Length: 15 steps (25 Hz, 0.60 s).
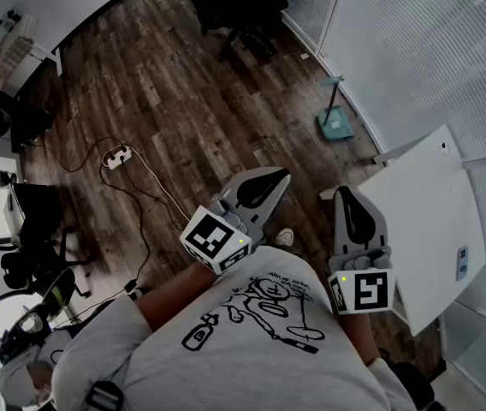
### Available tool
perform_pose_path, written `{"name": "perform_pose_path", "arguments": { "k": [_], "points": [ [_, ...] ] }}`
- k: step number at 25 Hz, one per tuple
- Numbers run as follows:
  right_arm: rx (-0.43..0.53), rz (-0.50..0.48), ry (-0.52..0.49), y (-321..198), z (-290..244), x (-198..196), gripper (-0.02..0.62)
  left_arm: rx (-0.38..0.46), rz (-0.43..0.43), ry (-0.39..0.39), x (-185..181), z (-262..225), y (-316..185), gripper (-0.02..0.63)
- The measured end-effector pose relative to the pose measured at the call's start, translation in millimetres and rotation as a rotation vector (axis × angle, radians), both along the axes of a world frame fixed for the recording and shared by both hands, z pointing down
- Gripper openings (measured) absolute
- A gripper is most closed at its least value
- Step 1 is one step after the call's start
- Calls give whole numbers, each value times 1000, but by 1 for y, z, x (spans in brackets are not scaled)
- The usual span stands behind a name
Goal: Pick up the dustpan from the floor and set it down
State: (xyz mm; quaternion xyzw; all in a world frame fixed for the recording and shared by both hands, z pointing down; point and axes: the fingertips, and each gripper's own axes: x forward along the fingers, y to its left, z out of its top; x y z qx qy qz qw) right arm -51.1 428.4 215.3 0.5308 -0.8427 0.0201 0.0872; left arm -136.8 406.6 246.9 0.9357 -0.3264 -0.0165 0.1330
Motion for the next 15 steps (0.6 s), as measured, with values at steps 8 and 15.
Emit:
{"name": "perform_pose_path", "arguments": {
  "k": [8, 15],
  "points": [
    [-9, -2, 12, -6, 3, -7, 11, -5, 1, 6, -7, 1, -7, 2],
    [-9, 21, -5, -13, 1, -27, 12, -5, 2, 17, -32, -1, -12, 2]
  ]
}}
